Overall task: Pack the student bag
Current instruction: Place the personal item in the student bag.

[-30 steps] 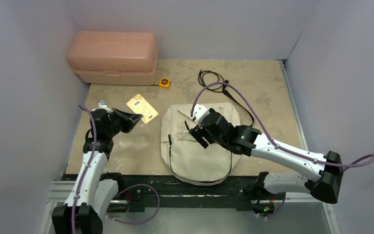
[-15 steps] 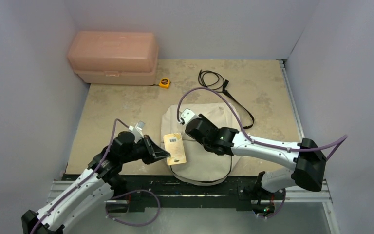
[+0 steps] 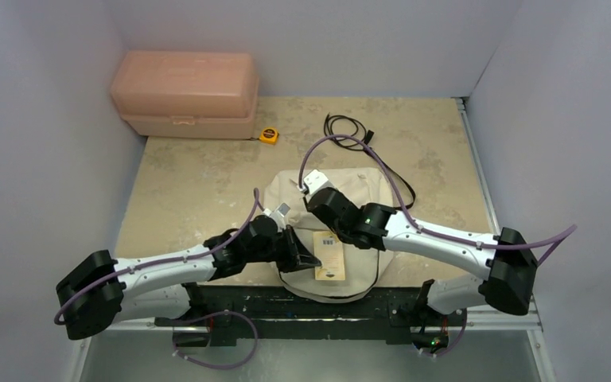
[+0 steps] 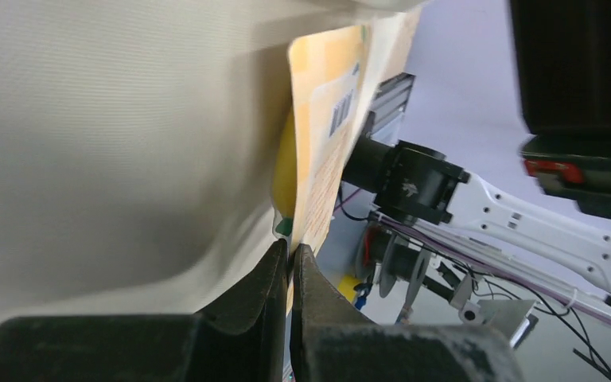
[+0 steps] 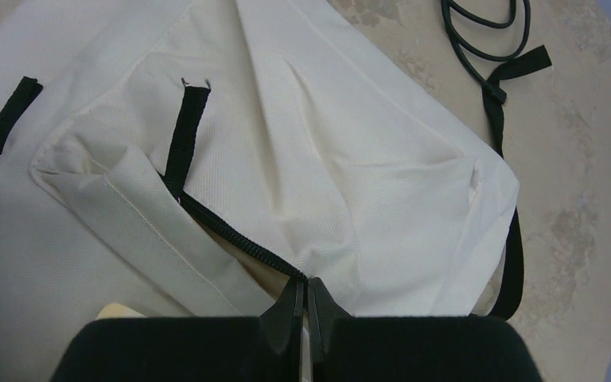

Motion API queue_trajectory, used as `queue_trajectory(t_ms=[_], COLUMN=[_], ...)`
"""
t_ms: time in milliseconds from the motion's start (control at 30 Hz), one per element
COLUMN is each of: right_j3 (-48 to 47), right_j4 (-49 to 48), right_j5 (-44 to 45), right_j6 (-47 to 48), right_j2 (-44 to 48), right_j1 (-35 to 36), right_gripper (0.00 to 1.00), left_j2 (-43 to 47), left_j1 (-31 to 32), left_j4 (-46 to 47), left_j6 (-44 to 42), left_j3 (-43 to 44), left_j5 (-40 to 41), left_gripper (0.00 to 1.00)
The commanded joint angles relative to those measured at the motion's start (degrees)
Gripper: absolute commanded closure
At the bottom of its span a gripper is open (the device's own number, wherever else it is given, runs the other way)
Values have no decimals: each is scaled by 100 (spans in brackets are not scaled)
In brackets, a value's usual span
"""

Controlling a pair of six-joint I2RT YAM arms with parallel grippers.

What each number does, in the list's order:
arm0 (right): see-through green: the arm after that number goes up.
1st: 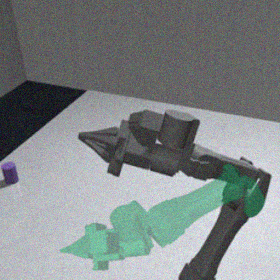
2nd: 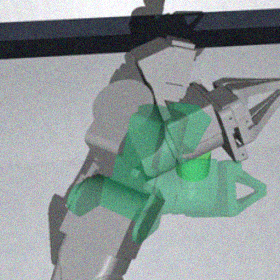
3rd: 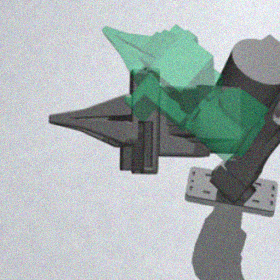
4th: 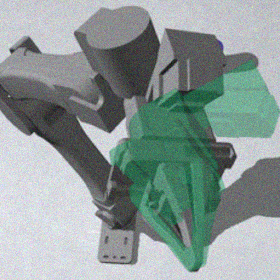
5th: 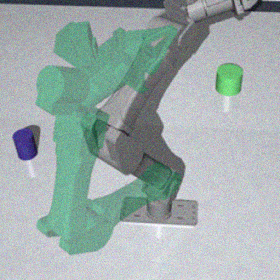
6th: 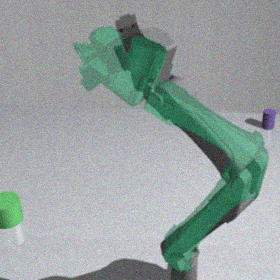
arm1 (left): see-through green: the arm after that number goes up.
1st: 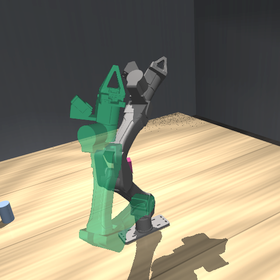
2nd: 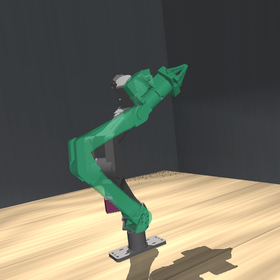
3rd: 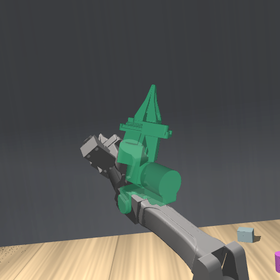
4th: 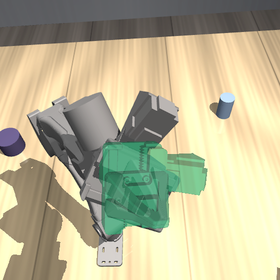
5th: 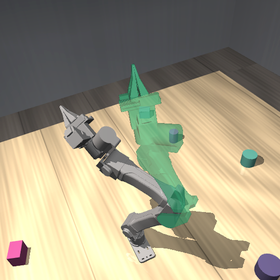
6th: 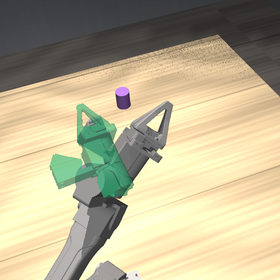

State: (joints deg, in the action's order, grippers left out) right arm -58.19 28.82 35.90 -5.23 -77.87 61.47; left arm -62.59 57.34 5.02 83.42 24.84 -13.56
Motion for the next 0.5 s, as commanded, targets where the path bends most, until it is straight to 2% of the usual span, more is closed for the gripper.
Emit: queue_trajectory(t_ms=[0, 300, 467], right_j3=[-257, -444, -615], right_j4=[200, 245, 354], right_j5=[-441, -834, -880], right_j6=[-390, -695, -732], right_j2=[394, 676, 612], right_j1=[-26, -276, -302], right_gripper=[100, 100, 100], left_j2=[83, 716, 567], left_j1=[247, 296, 231], left_j4=[455, -121, -413], left_j6=[-44, 574, 853], left_j3=[629, 499, 682], left_j5=[317, 1327, 1618], left_gripper=[100, 100, 100])
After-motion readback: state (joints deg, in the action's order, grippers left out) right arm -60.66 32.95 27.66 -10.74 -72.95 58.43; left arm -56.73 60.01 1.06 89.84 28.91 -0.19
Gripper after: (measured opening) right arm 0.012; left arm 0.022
